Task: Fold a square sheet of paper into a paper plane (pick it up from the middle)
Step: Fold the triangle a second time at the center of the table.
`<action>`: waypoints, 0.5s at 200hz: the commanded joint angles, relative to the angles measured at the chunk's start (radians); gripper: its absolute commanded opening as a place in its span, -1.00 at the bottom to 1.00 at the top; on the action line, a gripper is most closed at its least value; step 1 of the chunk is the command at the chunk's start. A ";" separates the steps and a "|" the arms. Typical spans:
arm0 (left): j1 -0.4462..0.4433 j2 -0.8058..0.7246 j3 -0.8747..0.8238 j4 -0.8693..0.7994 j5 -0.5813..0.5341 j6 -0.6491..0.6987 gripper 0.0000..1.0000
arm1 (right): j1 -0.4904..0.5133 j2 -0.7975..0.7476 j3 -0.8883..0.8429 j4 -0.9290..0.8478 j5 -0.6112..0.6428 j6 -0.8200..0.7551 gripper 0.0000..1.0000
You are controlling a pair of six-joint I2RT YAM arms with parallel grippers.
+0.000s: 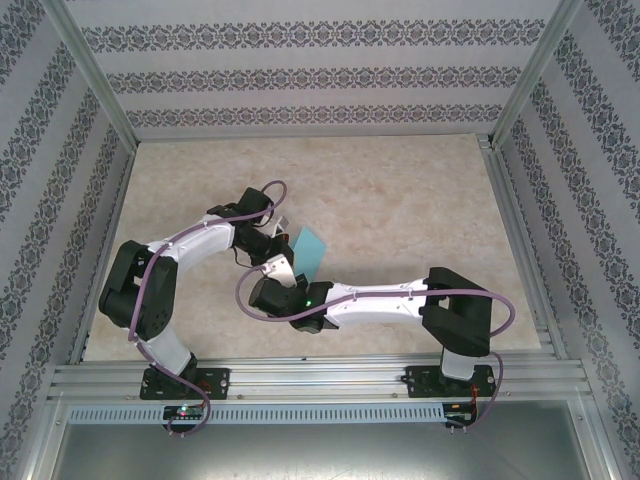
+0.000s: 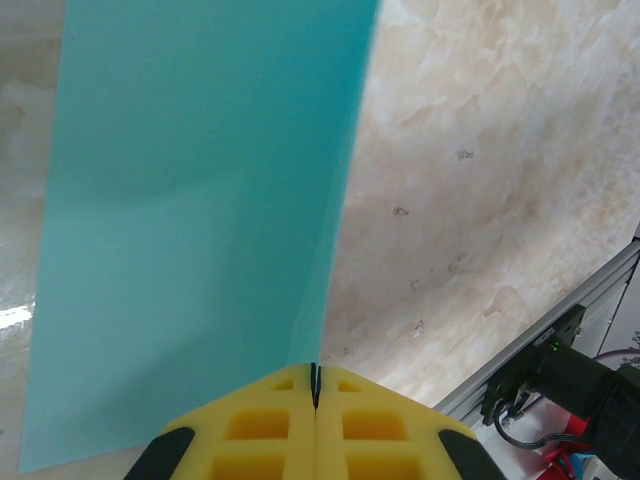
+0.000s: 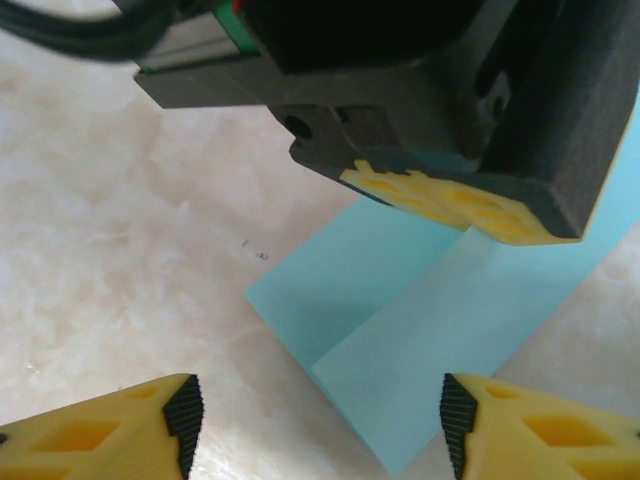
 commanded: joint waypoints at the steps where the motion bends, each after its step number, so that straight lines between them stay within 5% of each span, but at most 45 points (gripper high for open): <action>1: -0.007 -0.030 -0.010 -0.009 -0.005 -0.013 -0.98 | 0.002 0.010 0.019 -0.012 0.053 0.027 0.19; 100: -0.007 -0.029 -0.005 -0.016 -0.009 -0.013 -0.95 | -0.010 -0.055 -0.024 -0.013 0.026 0.062 -0.56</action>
